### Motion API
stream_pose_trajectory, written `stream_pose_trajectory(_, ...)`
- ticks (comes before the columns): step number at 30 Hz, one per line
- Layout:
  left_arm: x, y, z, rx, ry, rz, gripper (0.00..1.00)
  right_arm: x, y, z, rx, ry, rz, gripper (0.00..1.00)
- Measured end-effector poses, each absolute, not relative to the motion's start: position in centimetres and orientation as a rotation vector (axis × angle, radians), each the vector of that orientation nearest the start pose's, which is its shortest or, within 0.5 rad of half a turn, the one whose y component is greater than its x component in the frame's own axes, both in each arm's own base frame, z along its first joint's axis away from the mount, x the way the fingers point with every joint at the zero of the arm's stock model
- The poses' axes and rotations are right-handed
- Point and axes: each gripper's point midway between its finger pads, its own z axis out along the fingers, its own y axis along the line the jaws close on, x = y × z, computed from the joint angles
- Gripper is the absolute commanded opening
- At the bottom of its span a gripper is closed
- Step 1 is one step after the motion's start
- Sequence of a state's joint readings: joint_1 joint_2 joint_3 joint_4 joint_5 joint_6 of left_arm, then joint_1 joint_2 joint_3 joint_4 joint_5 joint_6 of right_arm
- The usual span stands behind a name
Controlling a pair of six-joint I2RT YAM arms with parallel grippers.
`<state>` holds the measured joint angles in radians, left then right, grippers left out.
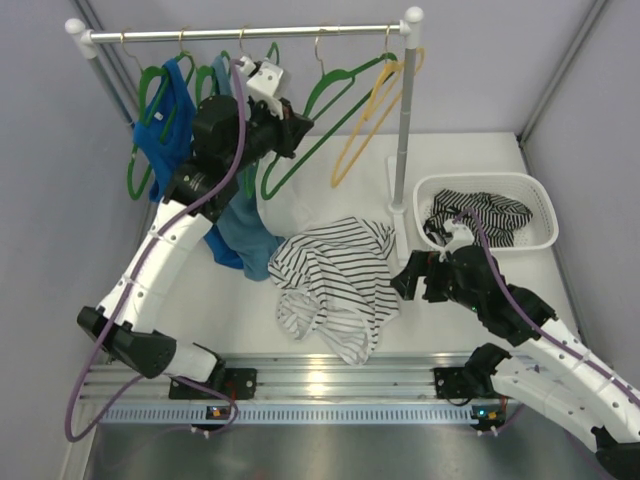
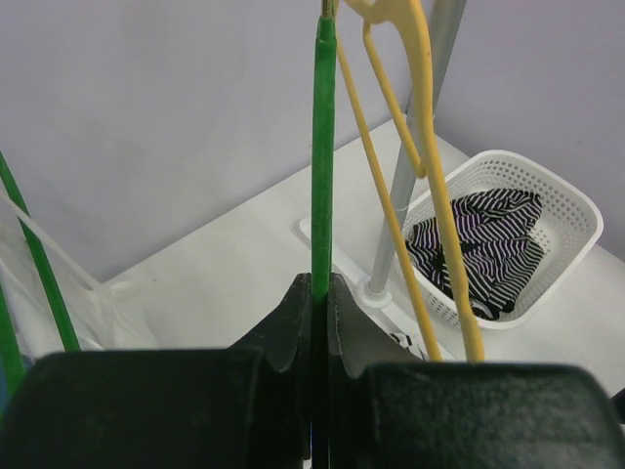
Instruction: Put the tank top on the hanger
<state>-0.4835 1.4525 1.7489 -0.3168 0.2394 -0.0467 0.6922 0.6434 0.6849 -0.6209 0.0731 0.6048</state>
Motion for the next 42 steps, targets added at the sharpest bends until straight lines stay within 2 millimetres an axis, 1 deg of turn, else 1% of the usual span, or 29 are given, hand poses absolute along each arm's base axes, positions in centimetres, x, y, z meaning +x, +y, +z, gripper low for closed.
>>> stream_pose_trajectory(4,36.3,-23.7,44.9,0.522,1.551,-0.59,0.0,17.8,16.3,17.1,-0.059,2.238,0.663,0.98)
stream_pose_trajectory(9,33.7,-22.0,44.1,0.512,1.567,-0.577,0.0,17.6,16.5,16.8,-0.066,2.247,0.67,0.98)
stream_pose_trajectory(12,32.0,-20.8,42.8,0.506,1.597,-0.563,0.0,17.6,16.5,16.7,-0.07,2.253,0.671,0.98)
stream_pose_trajectory(16,29.3,-19.2,40.8,0.505,1.643,-0.55,0.0,17.4,16.4,15.9,-0.075,2.271,0.663,0.98)
stream_pose_trajectory(19,27.6,-18.2,39.6,0.507,1.674,-0.545,0.0,17.2,16.3,15.2,-0.08,2.289,0.655,0.97)
stream_pose_trajectory(23,25.3,-17.1,38.2,0.518,1.717,-0.541,0.0,17.0,16.4,14.8,-0.096,2.302,0.658,0.93)
stream_pose_trajectory(24,24.8,-16.9,37.8,0.527,1.732,-0.54,0.0,17.0,16.4,14.7,-0.096,2.303,0.66,0.91)
stream_pose_trajectory(26,23.6,-16.4,36.9,0.554,1.765,-0.54,0.0,16.4,16.6,13.9,-0.116,2.328,0.674,0.9)
stream_pose_trajectory(30,21.3,-15.6,35.1,0.604,1.822,-0.544,0.0,14.8,17.4,11.8,-0.173,2.387,0.702,0.83)
stream_pose_trajectory(32,19.8,-15.1,34.3,0.623,1.857,-0.554,0.0,13.6,18.1,10.7,-0.208,2.417,0.724,0.82)
stream_pose_trajectory(35,18.2,-14.7,33.4,0.645,1.899,-0.568,0.0,11.7,19.5,9.5,-0.272,2.459,0.752,0.75)
stream_pose_trajectory(37,17.1,-14.4,32.8,0.656,1.929,-0.585,0.0,10.3,20.4,8.7,-0.316,2.49,0.755,0.68)
stream_pose_trajectory(38,16.7,-14.4,32.5,0.66,1.945,-0.593,0.0,9.9,20.7,8.5,-0.326,2.498,0.752,0.65)
stream_pose_trajectory(39,16.2,-14.3,32.1,0.665,1.97,-0.603,0.0,9.5,21.0,8.2,-0.335,2.509,0.748,0.58)
stream_pose_trajectory(41,15.6,-14.3,31.7,0.672,2.003,-0.621,0.0,8.8,21.6,7.7,-0.339,2.529,0.742,0.52)
stream_pose_trajectory(42,15.2,-14.4,31.5,0.677,2.019,-0.63,0.0,8.6,21.9,7.5,-0.335,2.539,0.737,0.47)
